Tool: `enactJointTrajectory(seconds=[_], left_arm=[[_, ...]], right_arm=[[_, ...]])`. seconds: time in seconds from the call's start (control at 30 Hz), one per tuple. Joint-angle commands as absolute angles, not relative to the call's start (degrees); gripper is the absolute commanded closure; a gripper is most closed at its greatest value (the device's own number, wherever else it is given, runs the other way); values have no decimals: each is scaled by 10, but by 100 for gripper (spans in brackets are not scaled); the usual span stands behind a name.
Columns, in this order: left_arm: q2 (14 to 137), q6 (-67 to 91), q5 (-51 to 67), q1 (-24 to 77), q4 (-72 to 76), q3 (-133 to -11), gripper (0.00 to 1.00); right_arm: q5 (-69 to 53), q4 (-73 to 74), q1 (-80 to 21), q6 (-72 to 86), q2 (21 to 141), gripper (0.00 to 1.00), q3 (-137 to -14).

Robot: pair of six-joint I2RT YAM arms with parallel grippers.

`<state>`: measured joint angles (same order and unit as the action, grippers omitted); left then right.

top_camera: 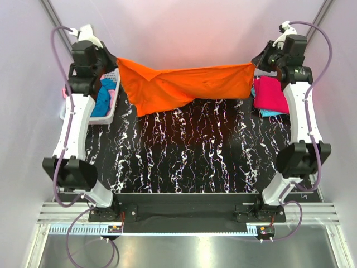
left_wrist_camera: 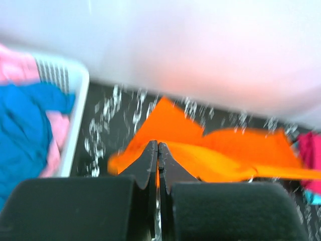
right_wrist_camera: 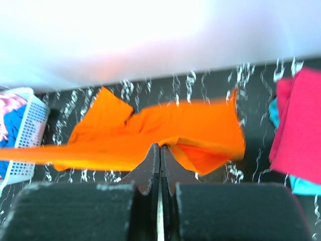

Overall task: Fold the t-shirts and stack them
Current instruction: Flatten the tshirt out

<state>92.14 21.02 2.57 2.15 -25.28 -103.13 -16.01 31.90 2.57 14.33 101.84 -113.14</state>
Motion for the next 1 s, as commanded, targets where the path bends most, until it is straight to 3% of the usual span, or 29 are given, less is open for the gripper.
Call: enactJointTrajectory(seconds=[0.0,0.33,0.77,0.97], left_arm=[[906,187,-20,17,-238,-1035,100],[820,142,-88,56,-253,-1020,100],[522,134,-112,80,-271,-910,100],[532,129,-113,80,-296,-949,100]], right_arm=[[-142,275,26,122,981,100,-1101],[-129,274,26,93,862,100,-1079],[-108,277,25,63,619,100,-968],[-110,271,26,60,600,100,-975]])
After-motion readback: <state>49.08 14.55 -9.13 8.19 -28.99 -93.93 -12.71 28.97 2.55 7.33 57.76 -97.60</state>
